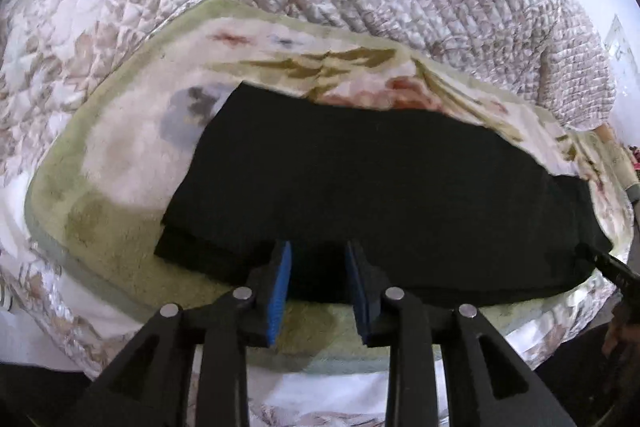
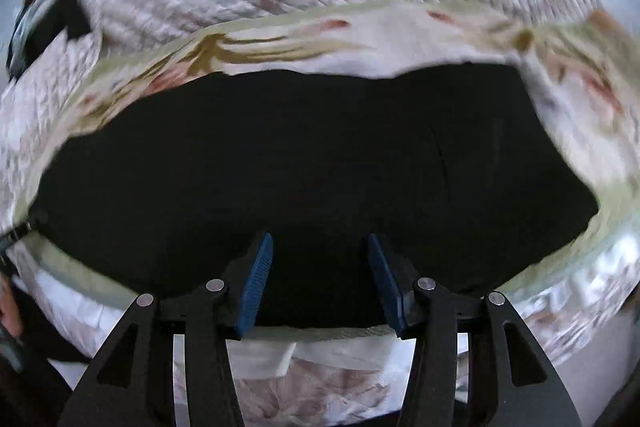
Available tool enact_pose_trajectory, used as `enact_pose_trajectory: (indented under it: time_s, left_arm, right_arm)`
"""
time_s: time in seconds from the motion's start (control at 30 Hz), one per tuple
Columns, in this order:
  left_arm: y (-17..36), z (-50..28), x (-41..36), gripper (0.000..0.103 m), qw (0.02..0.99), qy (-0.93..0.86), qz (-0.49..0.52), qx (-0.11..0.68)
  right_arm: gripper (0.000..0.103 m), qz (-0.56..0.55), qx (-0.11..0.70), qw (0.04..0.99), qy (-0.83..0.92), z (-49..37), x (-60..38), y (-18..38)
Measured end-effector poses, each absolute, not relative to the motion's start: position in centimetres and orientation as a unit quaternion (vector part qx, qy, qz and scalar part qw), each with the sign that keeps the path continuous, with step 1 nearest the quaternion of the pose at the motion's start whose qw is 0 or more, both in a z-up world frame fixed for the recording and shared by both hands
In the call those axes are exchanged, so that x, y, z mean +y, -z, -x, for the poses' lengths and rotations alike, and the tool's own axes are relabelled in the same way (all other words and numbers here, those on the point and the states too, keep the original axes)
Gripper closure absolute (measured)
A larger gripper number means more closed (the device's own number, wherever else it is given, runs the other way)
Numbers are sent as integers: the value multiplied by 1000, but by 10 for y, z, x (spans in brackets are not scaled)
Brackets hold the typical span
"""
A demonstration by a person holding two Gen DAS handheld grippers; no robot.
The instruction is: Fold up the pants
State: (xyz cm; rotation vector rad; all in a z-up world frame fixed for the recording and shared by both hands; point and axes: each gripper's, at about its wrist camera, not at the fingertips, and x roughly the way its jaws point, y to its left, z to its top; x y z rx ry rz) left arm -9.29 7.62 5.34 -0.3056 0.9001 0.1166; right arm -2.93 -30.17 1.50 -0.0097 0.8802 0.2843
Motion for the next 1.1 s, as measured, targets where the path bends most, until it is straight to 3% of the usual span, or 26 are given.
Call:
enact_pose_trajectory:
  time_s: [0.2, 0.4, 0.57, 0.77, 0.8, 0.83, 1.1]
  left_arm:
    - [-82, 22, 63, 69, 905, -22, 102, 412]
    - [-59, -34, 58, 67, 897, -37, 66, 435]
    - [-29, -23, 85, 67, 889, -59, 116, 439]
    - [-38, 1, 110, 67, 896, -80, 128, 417]
    - [-40, 5, 116, 67, 898, -92, 129, 410]
    - [-43, 6, 119, 67, 900, -100, 130, 403]
    - [-62, 52, 110, 68, 912, -74, 143, 378]
  right_arm:
    - [53, 7, 405, 902, -151, -21, -291, -34]
    - [54, 41, 431, 880, -196, -82, -247, -17]
    - [88, 31, 434, 889, -142, -113, -267, 2]
    - [89, -33, 387, 921, -35, -106, -346, -13]
    - [93, -58, 394, 916, -46, -105, -359, -9]
    - [103, -66, 397, 915, -39, -106, -364, -8]
    - [97, -30, 369, 923, -102, -66, -311, -31]
